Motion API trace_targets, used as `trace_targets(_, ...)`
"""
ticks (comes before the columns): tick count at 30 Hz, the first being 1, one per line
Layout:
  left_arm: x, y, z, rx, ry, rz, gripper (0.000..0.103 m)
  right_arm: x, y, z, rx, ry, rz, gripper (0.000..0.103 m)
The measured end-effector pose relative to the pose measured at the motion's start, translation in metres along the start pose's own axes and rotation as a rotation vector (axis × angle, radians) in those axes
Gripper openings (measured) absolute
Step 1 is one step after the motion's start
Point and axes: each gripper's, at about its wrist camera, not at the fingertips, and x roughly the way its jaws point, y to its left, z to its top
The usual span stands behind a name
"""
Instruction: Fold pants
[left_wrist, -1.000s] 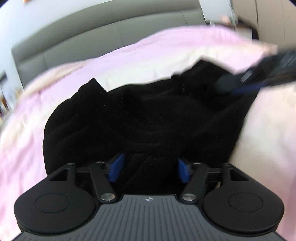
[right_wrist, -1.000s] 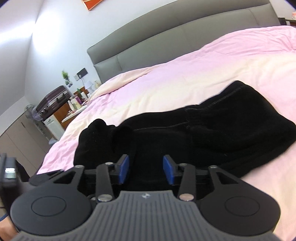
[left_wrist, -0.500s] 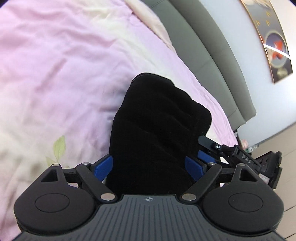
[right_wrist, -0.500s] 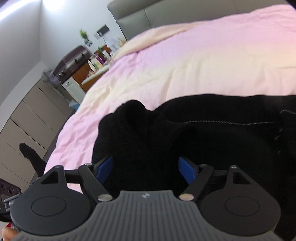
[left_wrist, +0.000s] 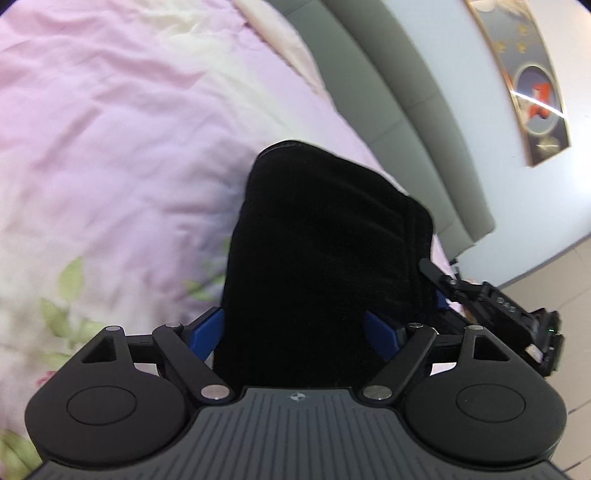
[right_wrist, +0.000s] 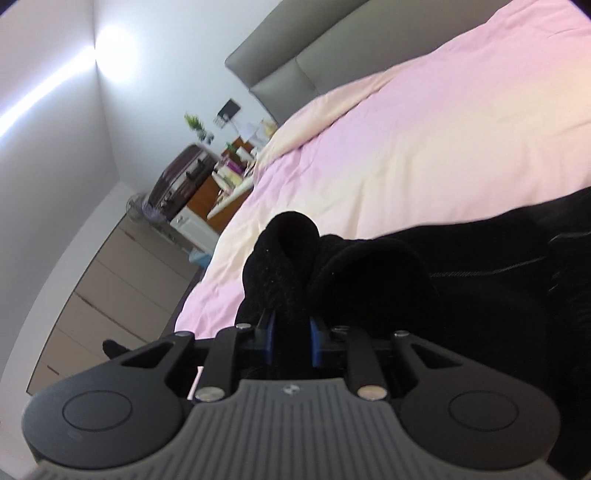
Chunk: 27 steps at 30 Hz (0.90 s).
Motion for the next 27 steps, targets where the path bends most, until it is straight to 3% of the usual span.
trace_targets(3,0.010,-0.010,-0.005,0.032,0.023,0.000,0.095,-0.015,-0.022,0.006,0.045,-0.012,-0.014,0.015)
trace_targets(6,0.029,-0.016,-0.019,0.120,0.067,0.142,0.093,-0.007,-0.045,-0.005,0.071,0.022,-0.091,0.017)
trace_targets(8,0.048,-0.008,-0.027,0.123,0.124,0.207,0.087,0.008,-0.057,-0.022,0.049,0.057,-0.203,0.024)
trace_targets(10,0.049,0.004,-0.030,0.051,0.106,0.187,0.087,0.012,-0.059,-0.037,0.017,0.052,-0.255,0.028)
trace_targets(13,0.045,0.002,-0.027,0.065,0.100,0.184,0.084,-0.009,-0.040,-0.043,-0.018,-0.018,-0.283,0.033)
trace_targets(15,0.046,0.001,-0.026,0.071,0.096,0.189,0.085,-0.029,-0.020,-0.056,-0.119,-0.103,-0.343,0.034)
trace_targets(17,0.046,0.002,-0.028,0.065,0.089,0.191,0.087,-0.042,-0.009,-0.070,-0.178,-0.143,-0.334,0.034)
trace_targets(19,0.044,0.000,-0.030,0.069,0.087,0.194,0.088,-0.033,-0.011,-0.086,-0.201,-0.072,-0.308,0.034)
trace_targets(21,0.043,-0.004,-0.032,0.081,0.096,0.201,0.088,-0.011,-0.007,-0.105,-0.343,0.024,-0.394,0.034)
trace_targets(23,0.040,-0.005,-0.034,0.087,0.085,0.203,0.088,-0.012,0.005,-0.108,-0.430,0.011,-0.418,0.035)
trace_targets(25,0.039,-0.003,-0.034,0.076,0.082,0.197,0.088,-0.030,0.009,-0.099,-0.381,-0.047,-0.381,0.034)
trace_targets(27,0.038,-0.001,-0.034,0.058,0.085,0.190,0.088,-0.056,0.009,-0.093,-0.382,-0.157,-0.380,0.043)
